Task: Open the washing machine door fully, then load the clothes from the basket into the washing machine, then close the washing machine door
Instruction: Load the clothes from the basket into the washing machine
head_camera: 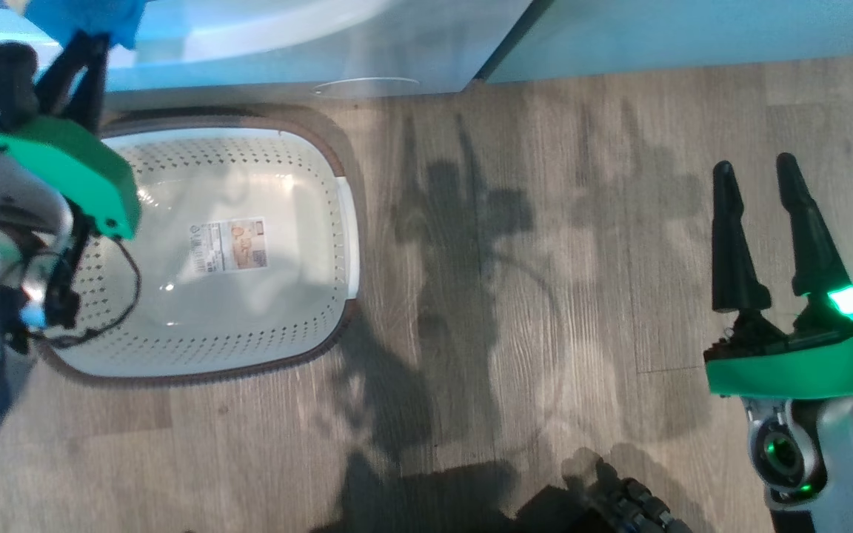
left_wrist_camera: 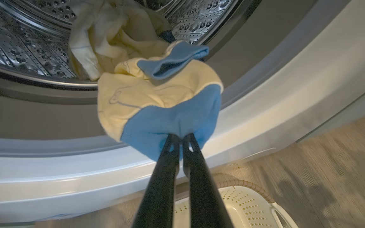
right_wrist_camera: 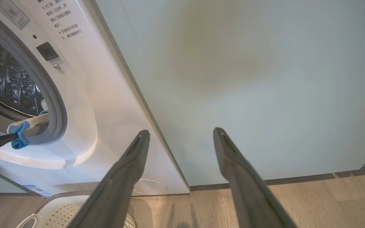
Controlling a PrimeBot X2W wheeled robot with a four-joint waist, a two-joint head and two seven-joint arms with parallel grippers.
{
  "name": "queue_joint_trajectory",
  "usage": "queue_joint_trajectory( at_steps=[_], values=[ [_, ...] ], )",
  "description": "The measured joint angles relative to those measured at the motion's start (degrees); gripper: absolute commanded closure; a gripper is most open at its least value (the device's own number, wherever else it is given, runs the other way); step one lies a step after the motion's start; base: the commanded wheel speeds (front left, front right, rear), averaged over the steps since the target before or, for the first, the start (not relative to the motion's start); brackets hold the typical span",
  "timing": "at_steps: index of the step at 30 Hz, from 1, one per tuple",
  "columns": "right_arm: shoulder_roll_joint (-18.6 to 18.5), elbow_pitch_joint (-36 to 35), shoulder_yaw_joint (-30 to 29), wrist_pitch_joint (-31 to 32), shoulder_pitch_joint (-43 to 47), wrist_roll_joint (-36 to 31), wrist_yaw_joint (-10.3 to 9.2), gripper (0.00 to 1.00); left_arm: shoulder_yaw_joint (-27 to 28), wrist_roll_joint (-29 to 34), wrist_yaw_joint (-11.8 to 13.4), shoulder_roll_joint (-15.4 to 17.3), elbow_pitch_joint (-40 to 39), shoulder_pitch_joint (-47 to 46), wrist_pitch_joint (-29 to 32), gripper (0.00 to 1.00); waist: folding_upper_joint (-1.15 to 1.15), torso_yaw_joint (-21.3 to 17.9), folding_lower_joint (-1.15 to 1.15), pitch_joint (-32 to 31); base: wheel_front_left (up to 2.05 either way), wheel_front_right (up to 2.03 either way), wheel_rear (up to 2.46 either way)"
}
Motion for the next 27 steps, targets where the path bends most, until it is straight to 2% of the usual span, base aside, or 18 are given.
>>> queue_joint_trajectory(
  at_steps=[4,6,9,13,15,19,27],
  values=[
    [0.0,0.0,1.3,0.0,0.0,0.3,0.00,0.00,1.2,-0.2,-0.6,2.4,-1.0,-2.6,4.3,1.00,0.00,-1.3,0.00,0.2,0.00,0.00,0.00],
    [0.0,0.0,1.5,0.0,-0.1,1.0,0.00,0.00,1.5,-1.8,-1.8,3.5,-1.0,-4.7,6.9,1.00,0.00,-2.1,0.00,0.3,0.00,0.00,0.00],
    [0.0,0.0,1.7,0.0,-0.1,1.5,0.00,0.00,1.7,-3.3,-2.6,4.1,-0.3,-6.9,9.5,1.00,0.00,-2.8,0.00,0.6,0.00,0.00,0.00],
    [0.0,0.0,2.7,0.0,-0.1,2.7,0.00,0.00,3.1,-6.3,-4.4,5.7,4.0,-11.3,14.3,1.00,0.00,-4.4,0.00,1.5,0.00,0.00,0.00],
    [0.0,0.0,3.3,0.0,-0.2,3.3,0.00,0.00,3.2,-6.6,-5.3,7.6,6.7,-13.7,16.4,1.00,0.00,-5.3,0.00,2.0,0.00,0.00,0.00],
    [0.0,-0.1,3.7,0.0,-0.7,4.4,0.00,0.00,3.1,-6.2,-7.1,9.9,11.3,-19.1,18.4,1.00,0.00,-7.1,0.00,3.0,0.00,0.00,0.00],
    [0.0,-0.3,5.5,0.0,-1.5,6.2,0.00,0.00,2.9,-5.8,-9.1,10.4,19.9,-29.8,18.9,1.00,0.00,-10.4,0.01,5.6,0.00,0.00,0.00]
  ],
)
